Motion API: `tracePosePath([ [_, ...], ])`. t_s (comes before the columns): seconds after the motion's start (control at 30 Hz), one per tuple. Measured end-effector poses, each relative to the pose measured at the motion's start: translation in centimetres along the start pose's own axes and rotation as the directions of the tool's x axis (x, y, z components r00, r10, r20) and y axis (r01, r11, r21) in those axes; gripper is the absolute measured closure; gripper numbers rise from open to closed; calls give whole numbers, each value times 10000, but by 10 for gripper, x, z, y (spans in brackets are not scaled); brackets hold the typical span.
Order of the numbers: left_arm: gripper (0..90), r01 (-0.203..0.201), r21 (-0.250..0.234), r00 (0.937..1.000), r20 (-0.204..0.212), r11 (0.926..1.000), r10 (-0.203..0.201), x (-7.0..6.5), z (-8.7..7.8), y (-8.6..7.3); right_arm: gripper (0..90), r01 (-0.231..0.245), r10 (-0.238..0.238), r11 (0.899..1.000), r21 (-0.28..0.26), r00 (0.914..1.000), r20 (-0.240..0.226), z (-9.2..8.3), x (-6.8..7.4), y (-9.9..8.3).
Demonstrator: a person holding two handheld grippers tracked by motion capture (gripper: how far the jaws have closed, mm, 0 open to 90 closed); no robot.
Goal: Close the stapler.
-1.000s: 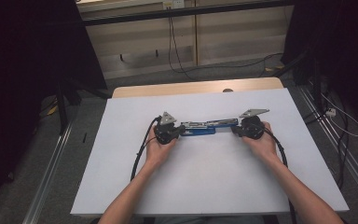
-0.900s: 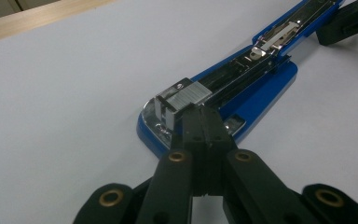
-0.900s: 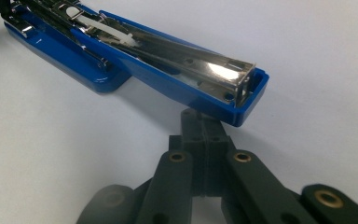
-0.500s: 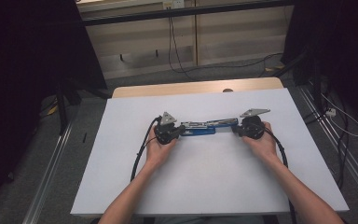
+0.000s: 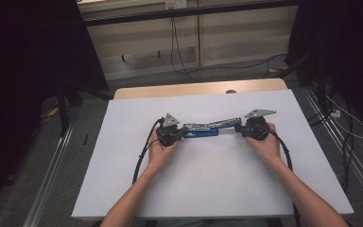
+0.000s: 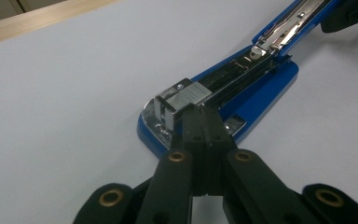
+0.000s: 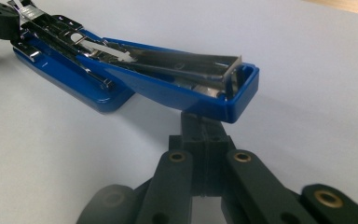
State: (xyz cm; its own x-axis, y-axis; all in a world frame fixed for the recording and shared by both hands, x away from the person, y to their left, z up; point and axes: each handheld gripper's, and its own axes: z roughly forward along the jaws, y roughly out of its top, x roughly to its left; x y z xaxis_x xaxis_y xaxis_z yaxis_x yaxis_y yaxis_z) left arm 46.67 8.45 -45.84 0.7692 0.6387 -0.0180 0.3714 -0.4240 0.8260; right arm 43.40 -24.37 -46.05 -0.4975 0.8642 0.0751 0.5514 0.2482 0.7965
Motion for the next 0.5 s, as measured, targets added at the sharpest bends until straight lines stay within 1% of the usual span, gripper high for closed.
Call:
tracePosePath([
  [0.27, 900, -38, -10, 10000, 6, 10000, 38, 0, 0, 0, 900, 43, -44, 9998, -175, 9999, -92, 0, 0, 1],
  [0.33, 900, 22, -46, 10000, 33, 10000, -22, -1, 0, -1, 900, 24, -26, 9998, -220, 9999, -113, -1, 1, 1],
  [0.37, 900, -48, -61, 10000, 11, 10000, 48, 0, 0, -1, 900, 42, -45, 9997, -233, 9999, -114, -1, 1, 1],
  [0.5, 900, 3, -53, 10000, 27, 10000, -3, 0, 0, -1, 900, 20, -25, 9995, -307, 9998, -172, -2, 1, 1],
])
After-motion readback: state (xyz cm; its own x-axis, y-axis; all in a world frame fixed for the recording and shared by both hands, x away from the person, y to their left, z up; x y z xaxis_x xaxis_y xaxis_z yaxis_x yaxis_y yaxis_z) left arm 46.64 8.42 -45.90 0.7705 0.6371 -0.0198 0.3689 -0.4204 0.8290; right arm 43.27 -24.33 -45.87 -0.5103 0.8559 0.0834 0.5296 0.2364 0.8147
